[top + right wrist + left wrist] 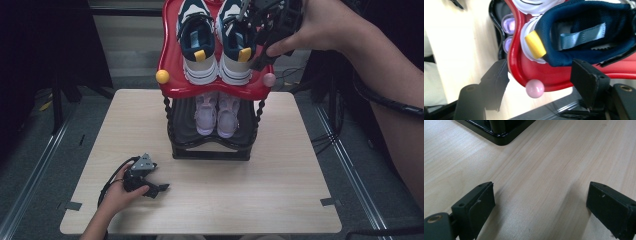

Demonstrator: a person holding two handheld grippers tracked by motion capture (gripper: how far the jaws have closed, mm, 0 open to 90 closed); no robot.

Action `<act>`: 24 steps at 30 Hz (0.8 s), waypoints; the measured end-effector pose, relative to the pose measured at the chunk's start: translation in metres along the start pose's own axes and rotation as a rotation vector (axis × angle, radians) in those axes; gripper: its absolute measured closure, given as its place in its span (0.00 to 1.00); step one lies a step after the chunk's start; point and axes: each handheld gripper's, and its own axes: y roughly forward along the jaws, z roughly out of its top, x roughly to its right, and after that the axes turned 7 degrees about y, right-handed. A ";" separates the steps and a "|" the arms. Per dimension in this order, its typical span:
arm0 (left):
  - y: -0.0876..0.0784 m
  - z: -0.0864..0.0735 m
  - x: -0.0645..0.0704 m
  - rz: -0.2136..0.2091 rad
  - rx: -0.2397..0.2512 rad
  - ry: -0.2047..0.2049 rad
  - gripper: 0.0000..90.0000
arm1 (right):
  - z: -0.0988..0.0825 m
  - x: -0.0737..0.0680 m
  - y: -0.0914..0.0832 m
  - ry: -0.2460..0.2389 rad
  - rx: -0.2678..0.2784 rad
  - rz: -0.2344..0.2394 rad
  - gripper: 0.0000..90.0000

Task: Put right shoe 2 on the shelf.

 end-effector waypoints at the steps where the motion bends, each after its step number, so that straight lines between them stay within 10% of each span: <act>1: 0.000 0.000 0.000 0.000 0.000 0.000 0.08 | -0.001 0.000 0.000 0.008 -0.002 0.008 0.32; 24: 0.000 0.000 0.000 -0.001 0.000 -0.001 0.08 | -0.031 -0.006 0.005 0.098 0.010 0.113 0.21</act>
